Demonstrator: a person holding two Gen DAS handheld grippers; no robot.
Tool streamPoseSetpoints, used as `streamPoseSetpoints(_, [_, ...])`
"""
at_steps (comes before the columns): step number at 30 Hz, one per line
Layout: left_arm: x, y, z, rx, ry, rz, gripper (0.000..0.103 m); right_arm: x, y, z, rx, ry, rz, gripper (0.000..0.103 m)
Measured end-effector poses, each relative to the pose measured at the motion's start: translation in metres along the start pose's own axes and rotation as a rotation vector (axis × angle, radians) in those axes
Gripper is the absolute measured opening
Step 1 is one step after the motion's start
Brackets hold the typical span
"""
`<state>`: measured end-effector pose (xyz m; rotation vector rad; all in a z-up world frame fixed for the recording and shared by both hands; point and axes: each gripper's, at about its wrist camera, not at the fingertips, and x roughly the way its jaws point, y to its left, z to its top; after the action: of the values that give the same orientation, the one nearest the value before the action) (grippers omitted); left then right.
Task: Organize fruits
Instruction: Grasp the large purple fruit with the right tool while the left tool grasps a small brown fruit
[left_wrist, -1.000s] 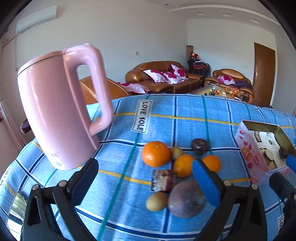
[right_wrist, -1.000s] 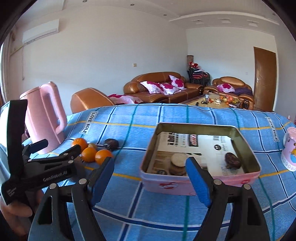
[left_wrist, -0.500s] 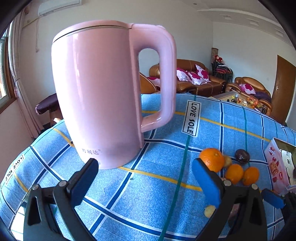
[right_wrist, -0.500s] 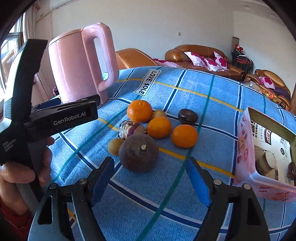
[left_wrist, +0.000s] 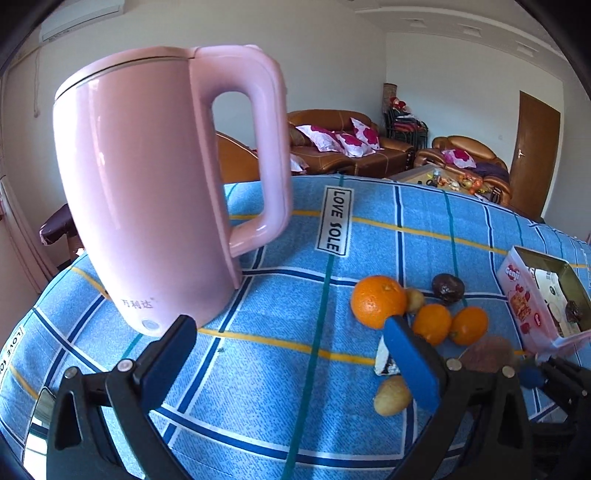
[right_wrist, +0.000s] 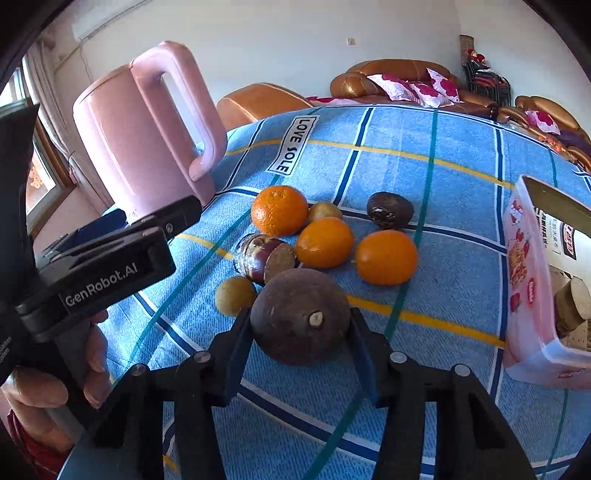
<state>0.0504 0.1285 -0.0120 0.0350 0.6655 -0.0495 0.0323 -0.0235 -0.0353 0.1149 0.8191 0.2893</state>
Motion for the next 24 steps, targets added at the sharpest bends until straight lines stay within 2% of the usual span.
streamPoseSetpoints(3, [0.001, -0.015, -0.004, 0.052, 0.041, -0.122, 0.098, -0.023, -0.008, -0.002, -0.027, -0.09, -0.107, 0.053])
streamPoseSetpoints(5, [0.001, -0.027, -0.008, 0.099, 0.076, -0.205, 0.088, -0.037, -0.017, -0.003, -0.03, -0.136, -0.152, 0.053])
streamPoseSetpoints(6, [0.001, -0.034, -0.01, 0.133, 0.086, -0.221, 0.084, -0.043, -0.021, -0.004, -0.028, -0.153, -0.163, 0.053])
streamPoseSetpoints(7, [0.001, -0.04, -0.013, 0.166, 0.09, -0.225, 0.077, -0.049, -0.025, -0.005, -0.024, -0.164, -0.172, 0.053])
streamPoseSetpoints(11, [0.005, -0.058, -0.021, 0.247, 0.136, -0.241, 0.067, -0.055, -0.04, -0.007, 0.011, -0.166, -0.185, 0.053])
streamPoseSetpoints(15, [0.012, -0.05, -0.02, 0.195, 0.18, -0.263, 0.06, -0.053, -0.045, -0.005, 0.046, -0.148, -0.15, 0.053])
streamPoseSetpoints(17, [0.02, -0.044, -0.021, 0.165, 0.222, -0.264, 0.033, -0.053, -0.043, -0.006, 0.041, -0.147, -0.146, 0.053])
streamPoseSetpoints(24, [0.019, -0.042, -0.026, 0.148, 0.222, -0.281, 0.027, -0.051, -0.039, -0.007, 0.027, -0.148, -0.149, 0.053])
